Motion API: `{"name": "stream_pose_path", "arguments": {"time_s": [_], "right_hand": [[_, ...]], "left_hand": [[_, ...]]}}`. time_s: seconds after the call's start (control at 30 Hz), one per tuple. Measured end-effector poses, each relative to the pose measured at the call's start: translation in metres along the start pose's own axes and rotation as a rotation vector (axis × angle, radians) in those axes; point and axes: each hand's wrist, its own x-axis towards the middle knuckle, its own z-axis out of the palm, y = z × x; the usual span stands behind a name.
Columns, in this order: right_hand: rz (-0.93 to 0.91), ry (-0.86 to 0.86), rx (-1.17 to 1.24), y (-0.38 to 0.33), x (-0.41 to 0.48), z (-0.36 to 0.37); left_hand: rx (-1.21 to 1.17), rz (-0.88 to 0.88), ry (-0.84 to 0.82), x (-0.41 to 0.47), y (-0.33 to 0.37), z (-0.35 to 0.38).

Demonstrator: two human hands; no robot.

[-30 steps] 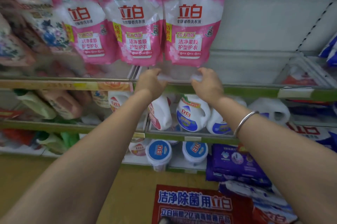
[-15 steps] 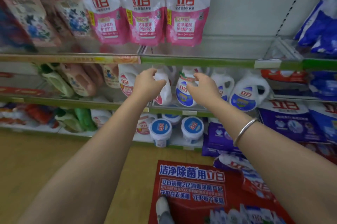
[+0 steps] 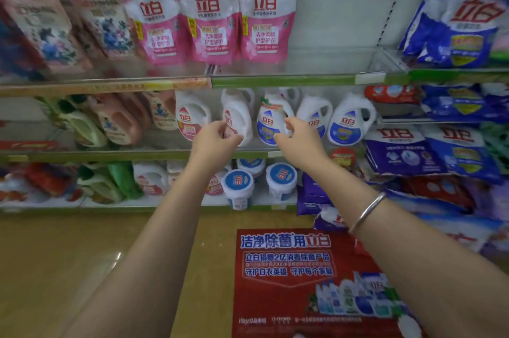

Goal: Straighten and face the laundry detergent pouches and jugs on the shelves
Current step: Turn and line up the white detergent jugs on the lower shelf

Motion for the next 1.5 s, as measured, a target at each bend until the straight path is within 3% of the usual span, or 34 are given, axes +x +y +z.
{"name": "stream_pose_path", "arguments": {"time_s": [0.37,0.73,1.07,1.5], "right_hand": [[0.024,-0.058,0.030,-0.025,-0.102,0.039],[0.061,0.013,0.328,-0.030,-0.160,0.028],[0.154,0.049,0.545,-0.012,-0.189,0.015],[0.111,-0.072,0.522,-0.023,-0.158,0.025]], "left_hand": [[-0.007,-0.008,-0.044,-0.083,-0.041,-0.038],[-0.162,0.021,0.012,-0.144,-0.048,-0.062],[-0.321,-0.009,0.004,-0.165,-0.042,-0.053],[-0.349,-0.092,0.054,-0.147,-0.049,-0.053]]}}
